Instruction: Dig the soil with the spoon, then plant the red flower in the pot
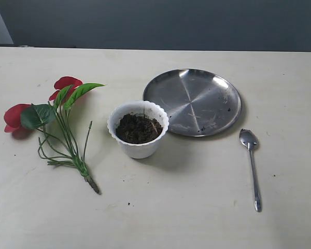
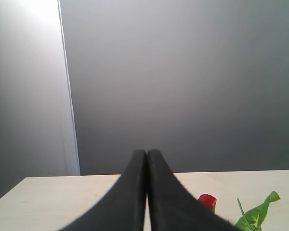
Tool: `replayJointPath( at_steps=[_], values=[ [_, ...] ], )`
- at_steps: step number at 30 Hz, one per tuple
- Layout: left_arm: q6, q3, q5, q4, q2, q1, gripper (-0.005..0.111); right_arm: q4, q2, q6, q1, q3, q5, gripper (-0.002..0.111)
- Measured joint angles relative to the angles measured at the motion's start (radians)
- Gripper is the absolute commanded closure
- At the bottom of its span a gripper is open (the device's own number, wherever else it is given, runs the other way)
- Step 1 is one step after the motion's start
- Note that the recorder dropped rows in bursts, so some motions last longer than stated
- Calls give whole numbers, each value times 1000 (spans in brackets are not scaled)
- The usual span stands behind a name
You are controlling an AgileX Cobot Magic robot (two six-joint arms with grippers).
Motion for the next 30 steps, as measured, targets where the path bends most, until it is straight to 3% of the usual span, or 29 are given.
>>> replayJointPath(
  at_steps=[6,13,19,25,30],
  values=[
    [0,0,0,0,0,0,106,2,0,80,0,0,-11,109],
    [0,0,0,0,0,0,106,-344,70,10,0,-212,258,109],
    [0,0,0,0,0,0,106,-553,412,-34,0,-446,455,109],
    [0,0,0,0,0,0,106,-596,867,-110,8,-658,670,109],
    [0,0,0,0,0,0,106,-656,1221,-118,56,-753,749,108]
  ],
)
